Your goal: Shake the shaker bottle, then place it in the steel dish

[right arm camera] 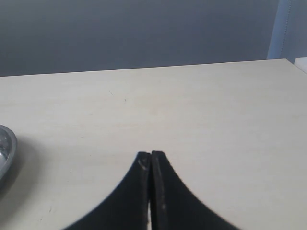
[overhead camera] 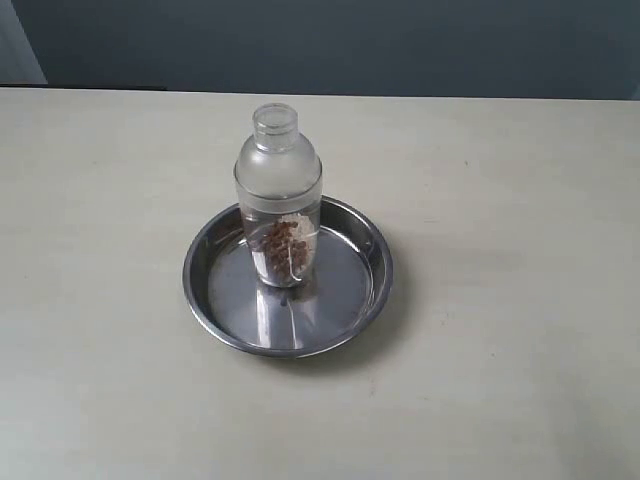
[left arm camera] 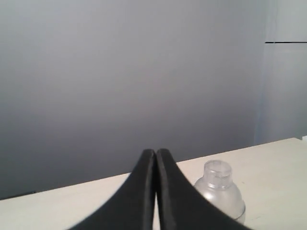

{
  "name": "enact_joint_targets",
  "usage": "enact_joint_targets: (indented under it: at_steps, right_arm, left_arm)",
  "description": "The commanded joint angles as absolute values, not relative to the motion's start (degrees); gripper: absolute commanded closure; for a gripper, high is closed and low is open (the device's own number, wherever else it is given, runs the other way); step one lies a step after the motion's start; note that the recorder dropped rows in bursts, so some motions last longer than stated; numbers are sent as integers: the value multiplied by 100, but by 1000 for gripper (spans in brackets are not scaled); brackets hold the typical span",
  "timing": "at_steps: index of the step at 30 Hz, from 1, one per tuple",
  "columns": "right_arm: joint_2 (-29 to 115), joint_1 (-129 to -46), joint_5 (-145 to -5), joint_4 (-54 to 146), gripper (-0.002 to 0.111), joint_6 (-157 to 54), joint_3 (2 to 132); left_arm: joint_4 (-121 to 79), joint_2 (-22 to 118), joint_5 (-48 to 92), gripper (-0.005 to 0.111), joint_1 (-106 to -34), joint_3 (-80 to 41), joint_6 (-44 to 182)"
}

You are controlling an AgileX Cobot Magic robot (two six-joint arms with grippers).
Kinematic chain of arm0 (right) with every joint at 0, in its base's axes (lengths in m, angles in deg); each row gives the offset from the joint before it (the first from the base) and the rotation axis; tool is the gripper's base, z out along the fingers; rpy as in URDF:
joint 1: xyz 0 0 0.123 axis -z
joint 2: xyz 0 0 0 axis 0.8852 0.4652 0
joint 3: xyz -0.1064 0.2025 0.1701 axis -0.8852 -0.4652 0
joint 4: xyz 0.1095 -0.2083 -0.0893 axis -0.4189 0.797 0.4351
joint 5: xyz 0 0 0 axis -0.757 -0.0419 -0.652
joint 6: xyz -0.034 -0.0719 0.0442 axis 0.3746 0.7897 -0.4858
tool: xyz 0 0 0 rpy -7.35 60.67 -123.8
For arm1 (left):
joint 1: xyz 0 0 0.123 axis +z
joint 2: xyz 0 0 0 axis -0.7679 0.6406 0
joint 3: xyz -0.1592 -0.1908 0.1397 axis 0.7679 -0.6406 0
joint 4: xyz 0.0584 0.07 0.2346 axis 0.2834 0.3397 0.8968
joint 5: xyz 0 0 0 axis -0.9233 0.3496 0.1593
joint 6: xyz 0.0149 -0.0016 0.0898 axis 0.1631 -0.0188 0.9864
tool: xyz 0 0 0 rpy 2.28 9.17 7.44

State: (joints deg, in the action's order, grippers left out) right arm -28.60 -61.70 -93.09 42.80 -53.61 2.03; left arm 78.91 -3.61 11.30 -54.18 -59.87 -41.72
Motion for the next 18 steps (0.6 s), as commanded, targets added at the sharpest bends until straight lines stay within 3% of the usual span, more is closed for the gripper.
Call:
enact_joint_targets:
  at_steps: [1,9,18]
  right_arm:
    - [-2885,-6177,-9243,4285,109,-5350,194]
    - [-2885,-6177,-9243,4285,109,-5350,194]
    - [-2885,-6177,-9243,4285,109,-5350,194]
  left_arm:
    - [7884,-425,1620,106,-5481,-6304,-4221]
    - [7546,-1327,2399,106,-5428,-7231,-4414]
    - [589,-1785,3426,106,-5626,-7491,3391]
